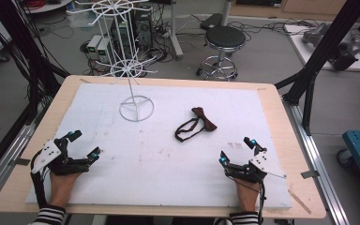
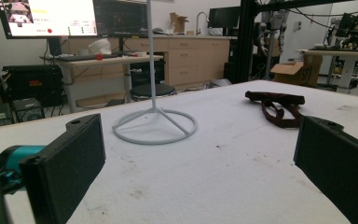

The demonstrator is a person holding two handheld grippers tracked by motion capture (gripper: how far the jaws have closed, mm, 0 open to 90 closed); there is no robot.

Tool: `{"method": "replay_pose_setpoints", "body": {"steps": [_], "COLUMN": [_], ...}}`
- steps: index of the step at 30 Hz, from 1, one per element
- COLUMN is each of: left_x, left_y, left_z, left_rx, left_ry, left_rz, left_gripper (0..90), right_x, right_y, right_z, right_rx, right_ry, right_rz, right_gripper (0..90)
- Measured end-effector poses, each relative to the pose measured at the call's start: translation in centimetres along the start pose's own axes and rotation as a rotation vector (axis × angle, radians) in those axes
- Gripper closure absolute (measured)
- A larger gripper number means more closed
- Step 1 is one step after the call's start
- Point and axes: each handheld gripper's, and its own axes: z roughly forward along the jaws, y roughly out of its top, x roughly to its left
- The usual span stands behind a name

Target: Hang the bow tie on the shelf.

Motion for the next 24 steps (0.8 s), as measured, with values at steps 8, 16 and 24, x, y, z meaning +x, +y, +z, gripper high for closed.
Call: {"method": "replay_pose_setpoints", "body": {"steps": [8,16,24], "left_x": [0.03,0.12,0.02], "left_y": [-0.01,-0.01,-0.02], "left_z": [-0.01,-0.05,-0.01], "left_rx": [-0.004,-0.005,-0.007], "left_ry": [0.002,-0.004,-0.004], "left_rz": [-0.008,-0.010,-0.007], "left_gripper": [2.4,2.4,2.4], "right_x": [-0.08,-0.06,-0.18], "right_y": [0.00,0.00,0.08], "right_z": [0.02,-0.01,0.04], "right_rx": [-0.007,-0.005,0.005], "right_ry": [-0.004,-0.009,-0.010], "right_rz": [-0.007,-0.001,0.010], "right_gripper": [0.7,0.7,0.7]}}
